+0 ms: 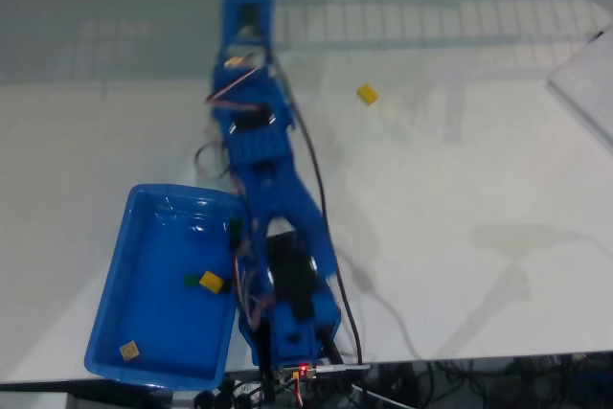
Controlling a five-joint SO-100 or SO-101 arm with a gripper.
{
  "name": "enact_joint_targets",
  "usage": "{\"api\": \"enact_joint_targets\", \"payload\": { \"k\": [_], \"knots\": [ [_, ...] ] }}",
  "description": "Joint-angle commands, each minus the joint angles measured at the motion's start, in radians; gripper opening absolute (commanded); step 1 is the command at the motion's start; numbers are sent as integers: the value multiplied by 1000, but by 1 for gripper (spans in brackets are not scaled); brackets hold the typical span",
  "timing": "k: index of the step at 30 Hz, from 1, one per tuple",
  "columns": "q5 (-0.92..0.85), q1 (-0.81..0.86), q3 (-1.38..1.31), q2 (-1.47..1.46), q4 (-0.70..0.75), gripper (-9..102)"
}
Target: Pick up all the lego then put into the bin
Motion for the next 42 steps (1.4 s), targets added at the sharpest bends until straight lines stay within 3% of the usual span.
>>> {"api": "enact_joint_targets", "payload": {
  "k": [1, 8, 12, 16, 21, 24, 29, 39, 42],
  "knots": [
    [12, -189, 51, 212, 140, 0],
    [81, -660, 61, 577, 617, 1],
    [107, -876, 58, 675, 804, 2],
    [104, -983, 66, 704, 925, 5],
    [72, -999, 69, 686, 994, 25],
    [54, -960, 64, 678, 994, 35],
    [6, -795, 55, 666, 936, 36],
    [-126, 98, 86, 357, 249, 34],
    [-110, 301, 84, 235, 120, 33]
  ]
}}
